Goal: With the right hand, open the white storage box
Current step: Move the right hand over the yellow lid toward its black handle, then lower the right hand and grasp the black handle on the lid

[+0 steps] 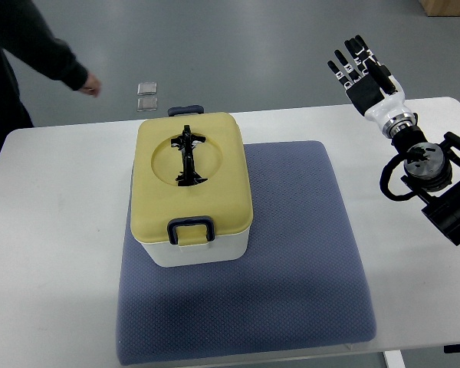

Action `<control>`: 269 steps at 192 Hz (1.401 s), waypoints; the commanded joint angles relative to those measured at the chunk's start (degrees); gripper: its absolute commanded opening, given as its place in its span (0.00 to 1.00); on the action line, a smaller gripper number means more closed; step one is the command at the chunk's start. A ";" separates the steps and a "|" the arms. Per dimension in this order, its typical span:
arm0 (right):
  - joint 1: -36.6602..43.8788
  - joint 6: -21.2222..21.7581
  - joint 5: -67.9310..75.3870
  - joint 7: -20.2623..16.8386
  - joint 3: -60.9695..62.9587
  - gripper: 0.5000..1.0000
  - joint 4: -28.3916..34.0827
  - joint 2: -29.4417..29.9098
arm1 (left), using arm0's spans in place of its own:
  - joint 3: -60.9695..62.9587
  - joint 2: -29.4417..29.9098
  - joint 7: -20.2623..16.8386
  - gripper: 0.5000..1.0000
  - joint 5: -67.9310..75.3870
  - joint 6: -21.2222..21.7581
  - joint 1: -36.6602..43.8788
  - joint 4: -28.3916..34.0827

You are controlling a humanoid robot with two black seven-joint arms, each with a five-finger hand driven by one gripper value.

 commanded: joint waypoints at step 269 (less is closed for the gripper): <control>31.55 -0.88 -103.18 2.37 -27.60 0.86 30.67 -8.18 | -0.13 0.00 0.00 1.00 0.00 0.01 -0.09 -0.53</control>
